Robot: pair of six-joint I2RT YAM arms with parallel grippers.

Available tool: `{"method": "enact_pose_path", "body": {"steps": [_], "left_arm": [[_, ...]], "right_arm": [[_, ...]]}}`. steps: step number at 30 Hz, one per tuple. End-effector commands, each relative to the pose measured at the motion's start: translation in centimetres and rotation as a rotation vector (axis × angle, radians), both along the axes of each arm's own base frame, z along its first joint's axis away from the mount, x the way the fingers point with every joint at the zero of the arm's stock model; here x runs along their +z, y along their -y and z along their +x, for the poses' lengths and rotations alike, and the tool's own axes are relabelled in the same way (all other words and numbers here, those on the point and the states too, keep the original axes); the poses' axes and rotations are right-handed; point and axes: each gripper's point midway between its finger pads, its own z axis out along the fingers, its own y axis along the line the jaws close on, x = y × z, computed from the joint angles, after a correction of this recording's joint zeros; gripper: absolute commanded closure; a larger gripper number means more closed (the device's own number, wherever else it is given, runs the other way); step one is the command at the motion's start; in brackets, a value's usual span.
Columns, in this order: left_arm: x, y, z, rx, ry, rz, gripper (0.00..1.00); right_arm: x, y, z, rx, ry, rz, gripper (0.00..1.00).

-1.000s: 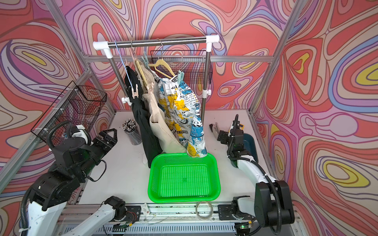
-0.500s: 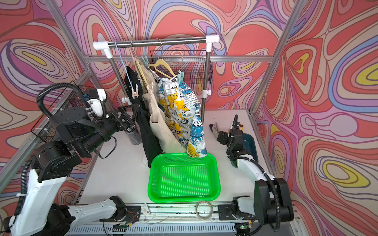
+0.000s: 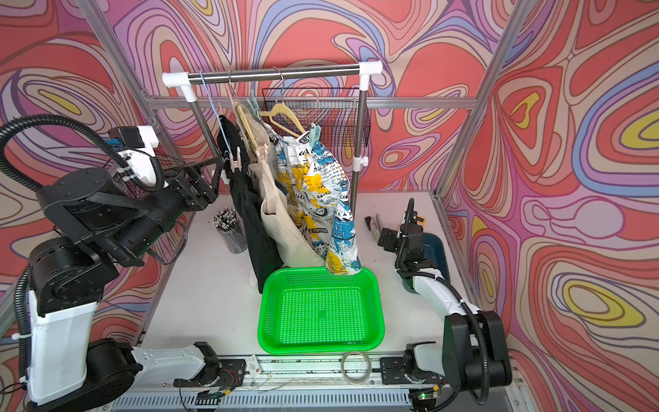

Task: Remove the clothespins securing shorts to the hanger
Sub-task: Pick up the hanger from the clothesline.

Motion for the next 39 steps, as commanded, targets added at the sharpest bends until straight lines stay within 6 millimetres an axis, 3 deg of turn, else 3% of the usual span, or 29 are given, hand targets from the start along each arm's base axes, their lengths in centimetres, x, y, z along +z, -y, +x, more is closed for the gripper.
{"method": "enact_pose_path", "body": {"steps": [1,7,10,18,35,39], "left_arm": [[-3.5,0.6,1.1,0.02,-0.094,0.146,0.33],[-6.1,4.1,3.0,-0.058,-0.178,0.21,0.37],[-6.8,4.6,4.2,-0.029,-0.195,0.231,0.42],[-7.9,3.2,6.3,0.135,-0.209,0.275,0.49],[-7.1,0.0,4.4,0.206,-0.181,0.308,0.9],[-7.1,-0.4,4.3,0.214,-0.182,0.329,0.89]], "right_arm": [[-1.0,-0.2,0.1,0.002,-0.023,0.008,0.02],[-2.4,-0.5,0.5,0.01,-0.049,0.031,0.03],[-2.6,-0.5,0.5,0.009,-0.051,0.03,0.03],[-2.7,-0.3,0.3,0.004,-0.051,0.011,0.03],[-4.1,-0.3,0.5,-0.001,-0.082,0.022,0.03],[-4.2,-0.3,0.5,-0.001,-0.085,0.021,0.02]]}}
